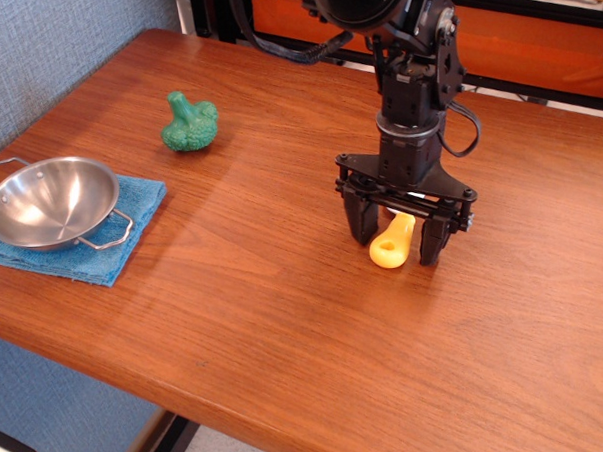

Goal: Move the knife so that it is vertical on the table.

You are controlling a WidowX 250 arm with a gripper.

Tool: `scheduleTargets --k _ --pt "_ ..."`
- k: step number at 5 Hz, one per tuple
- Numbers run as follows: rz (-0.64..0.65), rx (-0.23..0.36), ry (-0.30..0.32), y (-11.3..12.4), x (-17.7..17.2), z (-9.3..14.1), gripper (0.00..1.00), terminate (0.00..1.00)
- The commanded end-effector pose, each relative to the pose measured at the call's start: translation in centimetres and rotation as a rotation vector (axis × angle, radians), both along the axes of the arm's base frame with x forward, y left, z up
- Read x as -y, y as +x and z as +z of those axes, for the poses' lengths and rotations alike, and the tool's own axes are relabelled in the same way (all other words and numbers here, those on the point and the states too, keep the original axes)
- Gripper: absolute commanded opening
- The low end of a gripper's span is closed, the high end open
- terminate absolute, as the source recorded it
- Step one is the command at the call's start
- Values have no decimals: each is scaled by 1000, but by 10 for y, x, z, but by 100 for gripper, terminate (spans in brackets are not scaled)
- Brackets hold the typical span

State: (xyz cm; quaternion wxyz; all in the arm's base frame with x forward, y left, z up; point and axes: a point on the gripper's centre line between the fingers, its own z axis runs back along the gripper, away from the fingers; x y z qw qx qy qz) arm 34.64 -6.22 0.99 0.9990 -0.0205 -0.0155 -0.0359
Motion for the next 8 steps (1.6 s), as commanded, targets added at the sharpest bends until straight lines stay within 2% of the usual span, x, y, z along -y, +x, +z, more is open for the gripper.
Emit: scheduleTargets --k 1,2,4,6,8 --pt "-17 70 -1 6 7 37 100 0" --pt "24 64 17 2 3 56 100 0" --pt "215 35 82 -5 -58 74 100 0" --pt "331 12 95 7 -108 72 100 0" --pt "349 13 74 7 -119 72 100 0"
